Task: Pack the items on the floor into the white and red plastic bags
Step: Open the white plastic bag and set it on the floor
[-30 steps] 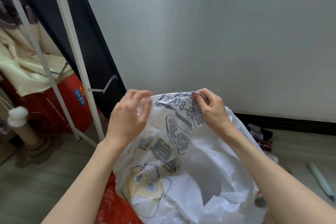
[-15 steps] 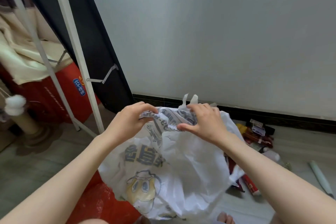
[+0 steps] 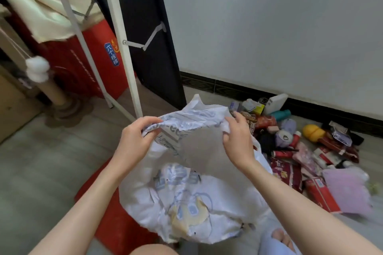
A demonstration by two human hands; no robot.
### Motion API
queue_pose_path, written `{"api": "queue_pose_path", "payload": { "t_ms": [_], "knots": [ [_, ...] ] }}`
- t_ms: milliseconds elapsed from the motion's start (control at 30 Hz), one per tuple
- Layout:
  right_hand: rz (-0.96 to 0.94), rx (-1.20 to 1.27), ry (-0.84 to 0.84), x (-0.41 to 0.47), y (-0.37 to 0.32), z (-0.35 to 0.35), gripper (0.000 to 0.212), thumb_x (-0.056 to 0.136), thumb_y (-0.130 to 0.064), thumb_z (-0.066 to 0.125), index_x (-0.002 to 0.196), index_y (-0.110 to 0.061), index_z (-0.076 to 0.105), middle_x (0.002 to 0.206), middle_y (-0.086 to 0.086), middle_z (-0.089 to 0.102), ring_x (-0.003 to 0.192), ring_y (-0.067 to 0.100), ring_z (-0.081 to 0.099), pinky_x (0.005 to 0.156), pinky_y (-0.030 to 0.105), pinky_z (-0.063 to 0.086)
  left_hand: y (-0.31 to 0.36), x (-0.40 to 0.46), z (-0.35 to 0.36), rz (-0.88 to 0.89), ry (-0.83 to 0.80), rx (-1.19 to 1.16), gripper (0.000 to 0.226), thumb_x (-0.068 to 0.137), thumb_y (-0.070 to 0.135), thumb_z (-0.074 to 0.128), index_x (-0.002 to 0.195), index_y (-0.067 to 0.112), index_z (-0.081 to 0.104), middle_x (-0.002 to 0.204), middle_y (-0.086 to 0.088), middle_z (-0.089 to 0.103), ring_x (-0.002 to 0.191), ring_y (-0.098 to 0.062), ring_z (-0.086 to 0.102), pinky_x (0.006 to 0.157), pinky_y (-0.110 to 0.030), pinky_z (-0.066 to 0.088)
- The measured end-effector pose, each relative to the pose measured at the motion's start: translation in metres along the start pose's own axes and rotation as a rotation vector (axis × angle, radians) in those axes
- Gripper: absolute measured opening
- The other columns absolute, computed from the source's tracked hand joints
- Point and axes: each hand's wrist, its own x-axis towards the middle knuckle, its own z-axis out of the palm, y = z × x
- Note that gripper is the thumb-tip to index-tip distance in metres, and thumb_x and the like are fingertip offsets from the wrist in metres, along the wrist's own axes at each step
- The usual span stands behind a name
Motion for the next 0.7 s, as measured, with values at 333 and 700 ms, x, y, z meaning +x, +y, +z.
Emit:
{"api": "queue_pose_path", "payload": {
  "t_ms": [333, 700],
  "knots": [
    [-0.077, -0.064, -0.220, 0.028, 0.031, 0.041, 0.037, 0.077, 0.007, 0.046, 0.103, -0.007, 0.067, 0.099, 0.017, 0.070, 0.095, 0.035, 0.062, 0.078, 0.037, 0.048, -0.098, -0.011, 0.007, -0.167, 0.106, 0.710, 0.043, 0.080, -0.002, 0.055, 0.118, 0.019, 0.056, 0.097, -0.016, 0.053, 0.083, -0.040, 0.055, 0.064, -0.043, 0.040],
    [-0.195, -0.282, -0.244, 0.051, 0.025, 0.098, 0.026, 0.083, -0.008, 0.044, 0.106, -0.007, 0.055, 0.103, 0.019, 0.058, 0.089, 0.042, 0.057, 0.064, 0.041, 0.041, -0.125, -0.051, 0.125, -0.354, -1.011, 0.585, 0.054, 0.093, 0.056, 0.013, 0.140, 0.035, 0.030, 0.150, 0.000, 0.025, 0.138, -0.025, 0.019, 0.110, -0.055, 0.013]
  ]
}}
